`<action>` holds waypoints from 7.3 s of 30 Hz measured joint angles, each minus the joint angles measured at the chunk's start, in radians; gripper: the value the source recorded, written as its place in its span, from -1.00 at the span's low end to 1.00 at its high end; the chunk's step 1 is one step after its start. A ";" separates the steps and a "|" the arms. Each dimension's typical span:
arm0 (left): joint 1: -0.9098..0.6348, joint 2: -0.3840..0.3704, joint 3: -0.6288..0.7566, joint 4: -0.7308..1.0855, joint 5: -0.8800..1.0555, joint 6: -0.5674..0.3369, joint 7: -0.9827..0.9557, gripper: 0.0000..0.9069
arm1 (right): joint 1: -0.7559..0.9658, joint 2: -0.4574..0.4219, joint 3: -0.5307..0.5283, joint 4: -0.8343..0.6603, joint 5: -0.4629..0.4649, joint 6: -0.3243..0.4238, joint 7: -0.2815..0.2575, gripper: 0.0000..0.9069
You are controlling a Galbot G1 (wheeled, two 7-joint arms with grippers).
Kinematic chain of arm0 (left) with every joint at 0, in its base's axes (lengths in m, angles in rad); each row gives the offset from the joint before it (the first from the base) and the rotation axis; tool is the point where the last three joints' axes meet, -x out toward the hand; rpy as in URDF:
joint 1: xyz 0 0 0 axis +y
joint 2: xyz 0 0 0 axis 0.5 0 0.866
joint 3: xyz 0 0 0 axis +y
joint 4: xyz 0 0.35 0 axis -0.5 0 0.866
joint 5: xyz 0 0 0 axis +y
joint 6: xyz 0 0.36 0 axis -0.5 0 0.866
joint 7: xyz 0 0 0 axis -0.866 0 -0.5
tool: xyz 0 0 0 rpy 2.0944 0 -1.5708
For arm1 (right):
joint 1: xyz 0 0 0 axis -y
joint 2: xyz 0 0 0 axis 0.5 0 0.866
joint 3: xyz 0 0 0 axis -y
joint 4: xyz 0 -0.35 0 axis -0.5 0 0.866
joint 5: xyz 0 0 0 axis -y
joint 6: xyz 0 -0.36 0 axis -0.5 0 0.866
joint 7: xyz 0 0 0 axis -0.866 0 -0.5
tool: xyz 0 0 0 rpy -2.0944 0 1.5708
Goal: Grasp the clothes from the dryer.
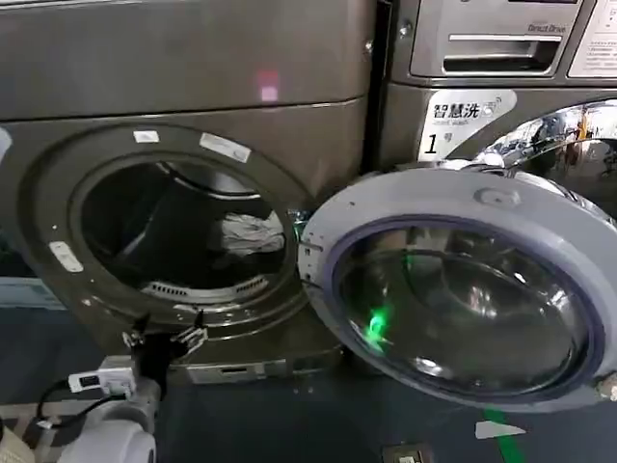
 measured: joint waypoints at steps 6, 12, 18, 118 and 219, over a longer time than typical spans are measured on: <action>-0.003 0.000 -0.001 0.004 0.000 0.000 0.001 1.00 | 0.000 0.001 0.002 -0.005 0.000 0.000 0.000 1.00; -0.004 -0.001 -0.001 0.008 0.000 0.000 0.003 1.00 | 0.000 0.003 0.002 -0.005 -0.001 0.000 0.001 1.00; -0.004 -0.001 -0.001 0.011 0.000 0.000 0.004 1.00 | 0.004 0.005 -0.001 -0.004 -0.003 0.000 0.001 1.00; -1.028 0.050 0.080 1.163 1.141 -0.791 1.043 1.00 | 0.029 0.011 -0.051 -0.026 -0.028 0.042 -0.002 1.00; -1.031 0.015 0.051 1.328 0.379 -0.602 0.317 -1.00 | 0.039 0.072 -0.148 0.019 -0.088 0.077 -0.014 1.00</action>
